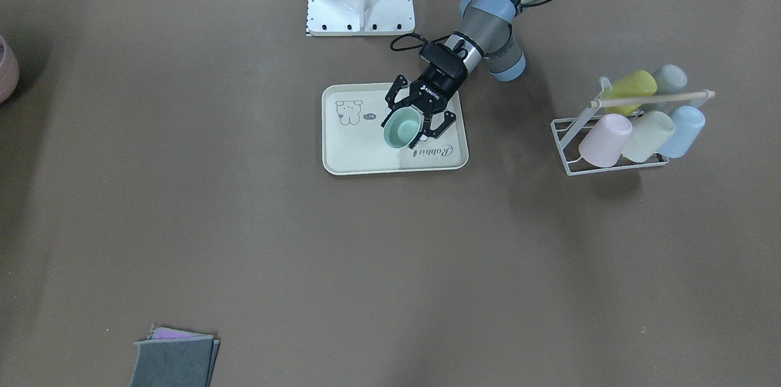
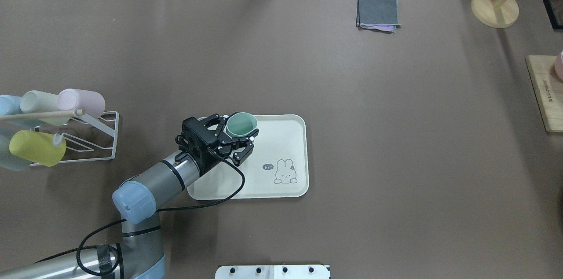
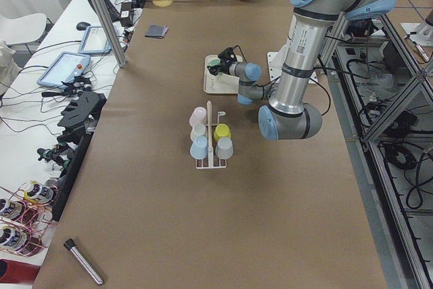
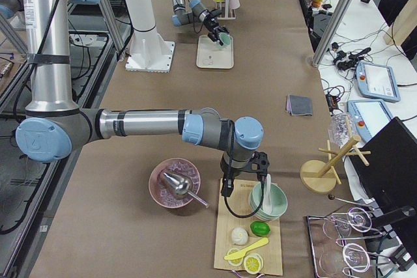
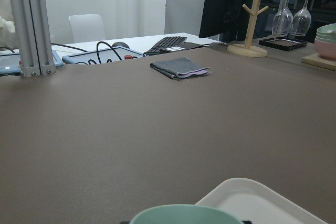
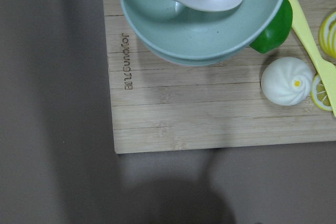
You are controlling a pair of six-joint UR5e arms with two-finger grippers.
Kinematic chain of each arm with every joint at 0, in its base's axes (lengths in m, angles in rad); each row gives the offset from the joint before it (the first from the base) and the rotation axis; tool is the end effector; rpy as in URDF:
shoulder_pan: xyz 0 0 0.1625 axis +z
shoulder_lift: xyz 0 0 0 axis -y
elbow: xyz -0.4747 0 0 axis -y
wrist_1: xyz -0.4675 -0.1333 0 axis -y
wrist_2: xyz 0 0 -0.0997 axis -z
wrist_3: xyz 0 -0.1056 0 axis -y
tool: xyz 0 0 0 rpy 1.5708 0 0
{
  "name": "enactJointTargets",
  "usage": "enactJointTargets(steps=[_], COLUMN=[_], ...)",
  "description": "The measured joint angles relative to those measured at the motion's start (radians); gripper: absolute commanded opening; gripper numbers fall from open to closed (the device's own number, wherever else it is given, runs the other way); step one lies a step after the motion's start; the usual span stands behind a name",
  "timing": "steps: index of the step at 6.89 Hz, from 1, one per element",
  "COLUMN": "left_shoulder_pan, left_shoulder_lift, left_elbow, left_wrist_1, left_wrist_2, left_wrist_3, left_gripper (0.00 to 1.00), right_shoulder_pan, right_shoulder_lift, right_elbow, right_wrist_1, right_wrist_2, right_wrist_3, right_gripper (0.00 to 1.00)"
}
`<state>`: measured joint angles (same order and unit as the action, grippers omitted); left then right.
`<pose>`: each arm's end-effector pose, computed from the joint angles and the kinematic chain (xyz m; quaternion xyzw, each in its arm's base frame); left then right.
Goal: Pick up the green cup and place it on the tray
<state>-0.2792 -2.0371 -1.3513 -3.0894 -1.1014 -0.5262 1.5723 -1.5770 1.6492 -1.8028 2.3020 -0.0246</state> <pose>0.6613 -0.3780 0.3563 0.5782 0.5019 0.0640 0.6401 0.0636 -0.5492 0.6969 -0.0699 -0.3573 0.0178 0.9312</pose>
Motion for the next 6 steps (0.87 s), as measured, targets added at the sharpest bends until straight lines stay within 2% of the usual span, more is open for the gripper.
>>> enactJointTargets(steps=[6], left_shoulder_pan=[0.0], left_shoulder_lift=[-0.003], left_elbow=[0.0], left_wrist_1=[0.0], left_wrist_2=[-0.003], left_wrist_3=[0.0], left_gripper=[0.83], right_shoulder_pan=[0.006], right_shoulder_lift=[0.0], right_elbow=[-0.005], right_wrist_1=[0.0], right_wrist_2=[0.007], right_wrist_3=[0.0], right_gripper=[0.99])
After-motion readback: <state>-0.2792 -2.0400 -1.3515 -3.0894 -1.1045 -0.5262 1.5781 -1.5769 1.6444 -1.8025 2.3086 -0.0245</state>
